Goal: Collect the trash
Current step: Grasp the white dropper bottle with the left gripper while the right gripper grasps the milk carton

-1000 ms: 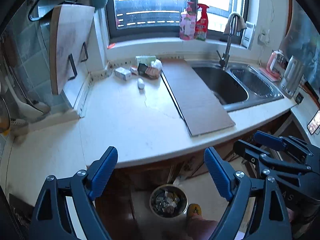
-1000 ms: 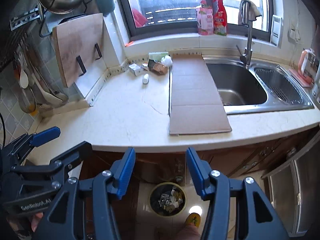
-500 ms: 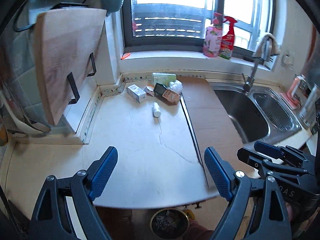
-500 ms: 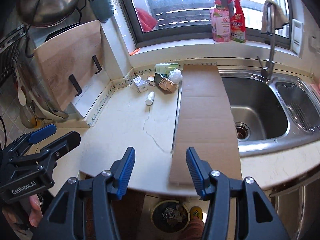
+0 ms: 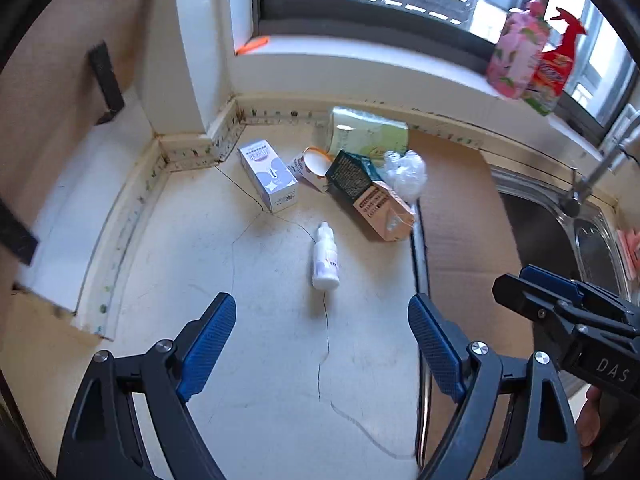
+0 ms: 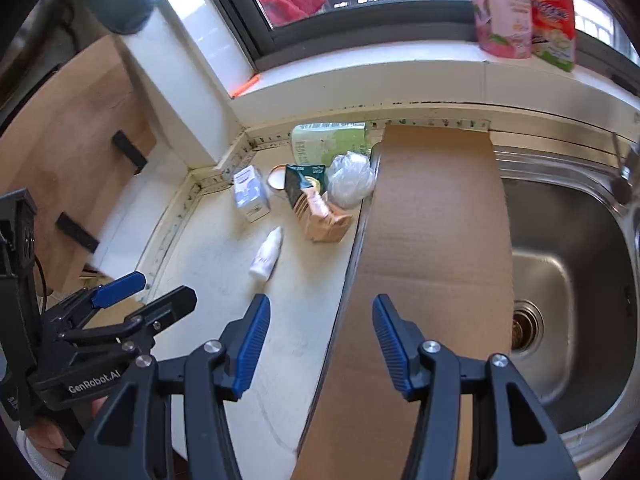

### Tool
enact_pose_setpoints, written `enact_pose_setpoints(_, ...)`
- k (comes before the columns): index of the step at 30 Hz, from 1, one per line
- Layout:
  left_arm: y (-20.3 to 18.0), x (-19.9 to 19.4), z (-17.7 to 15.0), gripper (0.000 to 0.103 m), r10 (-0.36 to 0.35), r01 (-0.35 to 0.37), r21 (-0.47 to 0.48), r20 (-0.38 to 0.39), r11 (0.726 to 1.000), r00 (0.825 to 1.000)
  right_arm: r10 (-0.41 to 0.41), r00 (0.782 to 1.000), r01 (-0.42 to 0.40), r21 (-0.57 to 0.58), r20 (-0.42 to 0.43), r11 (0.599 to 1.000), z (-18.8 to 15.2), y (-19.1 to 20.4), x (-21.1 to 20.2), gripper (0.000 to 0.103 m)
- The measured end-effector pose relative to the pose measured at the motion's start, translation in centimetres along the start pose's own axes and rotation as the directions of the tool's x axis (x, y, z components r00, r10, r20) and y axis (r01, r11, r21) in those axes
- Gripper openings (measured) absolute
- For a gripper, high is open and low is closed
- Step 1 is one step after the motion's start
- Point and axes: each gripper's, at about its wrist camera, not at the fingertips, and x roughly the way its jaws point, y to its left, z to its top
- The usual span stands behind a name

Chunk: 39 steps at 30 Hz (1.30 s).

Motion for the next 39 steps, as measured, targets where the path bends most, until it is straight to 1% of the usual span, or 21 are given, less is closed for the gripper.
enact_pose_setpoints(5,-0.1,5.9,2.0,0.071,-0.017,0.013,-0.044,-0.094,0.999,0.995,0.039,0.997,-0.037,0.035,-0.06,0.999,3.5,-1.8,4.5,0.054)
enact_pose_setpoints(6,-0.2,6.8,2.2,0.07,-0.017,0.011,-0.05,-0.107,0.999,0.994,0.049,0.996,-0.047,0.04,-0.069,0.998,4.0,-2.0,5.1,0.054)
enact_pose_setpoints(9,-0.2,8.8,2.6,0.069,-0.018,0.008,-0.07,-0.138,0.997,0.99,0.074,0.993,-0.069,0.058,-0.092,0.996,5.5,-2.4,7.2,0.057)
enact_pose_setpoints(10,-0.2,9.5,2.7,0.066,-0.017,0.006,-0.077,-0.146,0.997,0.989,0.08,0.992,-0.074,0.06,-0.098,0.995,5.8,-2.5,7.9,0.057)
enact_pose_setpoints(11,-0.2,10.1,2.9,0.06,-0.02,0.007,-0.083,-0.154,0.996,0.988,0.082,0.991,-0.076,0.06,-0.105,0.995,6.2,-2.5,8.5,0.059)
enact_pose_setpoints(13,-0.1,11.1,3.1,0.054,-0.022,0.007,-0.094,-0.166,0.996,0.986,0.087,0.989,-0.081,0.058,-0.119,0.995,6.8,-2.5,9.6,0.06)
enact_pose_setpoints(15,0.1,11.9,3.2,0.051,-0.019,0.001,-0.102,-0.175,0.995,0.984,0.094,0.987,-0.088,0.051,-0.13,0.995,7.3,-2.4,10.6,0.06)
enact_pose_setpoints(16,0.2,12.3,3.3,0.047,-0.02,0.001,-0.108,-0.18,0.994,0.983,0.098,0.986,-0.092,0.046,-0.136,0.995,7.4,-2.2,11.1,0.06)
enact_pose_setpoints(17,0.3,12.7,3.3,0.04,-0.021,0.0,-0.114,-0.184,0.993,0.983,0.101,0.985,-0.096,0.044,-0.14,0.994,7.6,-2.1,11.4,0.06)
enact_pose_setpoints(18,0.4,12.9,3.3,0.036,-0.021,-0.001,-0.117,-0.187,0.993,0.982,0.105,0.984,-0.1,0.04,-0.143,0.994,7.7,-2.0,11.7,0.06)
enact_pose_setpoints(20,0.5,13.0,3.3,0.023,-0.014,-0.008,-0.123,-0.176,0.992,0.984,0.106,0.982,-0.103,0.029,-0.157,0.994,7.9,-1.8,12.6,0.06)
enact_pose_setpoints(24,1.8,12.9,3.3,0.022,0.0,-0.027,-0.177,-0.151,0.984,0.989,0.105,0.979,-0.105,0.007,-0.176,0.994,8.2,-1.3,14.1,0.06)
enact_pose_setpoints(27,2.9,12.4,3.2,0.022,0.023,-0.05,-0.207,-0.131,0.977,0.991,0.109,0.977,-0.111,0.001,-0.186,0.994,8.3,-1.0,15.0,0.062)
enact_pose_setpoints(31,4.1,11.5,3.1,0.022,0.026,-0.053,-0.241,-0.112,0.969,0.993,0.101,0.974,-0.107,-0.019,-0.203,0.994,8.3,-0.3,15.9,0.062)
enact_pose_setpoints(35,4.8,10.4,2.8,0.022,0.026,-0.05,-0.268,-0.092,0.962,0.995,0.084,0.978,-0.097,-0.059,-0.19,0.994,7.9,0.8,16.2,0.062)
enact_pose_setpoints(37,5.6,9.6,2.8,0.022,0.023,-0.046,-0.278,-0.087,0.96,0.996,0.062,0.982,-0.077,-0.078,-0.178,0.994,7.7,1.2,16.3,0.062)
enact_pose_setpoints(38,5.7,9.4,2.7,0.022,0.024,-0.047,-0.281,-0.084,0.959,0.996,0.052,0.983,-0.068,-0.085,-0.175,0.994,7.6,1.3,16.3,0.06)
enact_pose_setpoints(39,5.8,9.1,2.5,0.022,0.024,-0.046,-0.282,-0.081,0.958,0.996,0.043,0.984,-0.059,-0.091,-0.174,0.994,7.5,1.5,16.3,0.055)
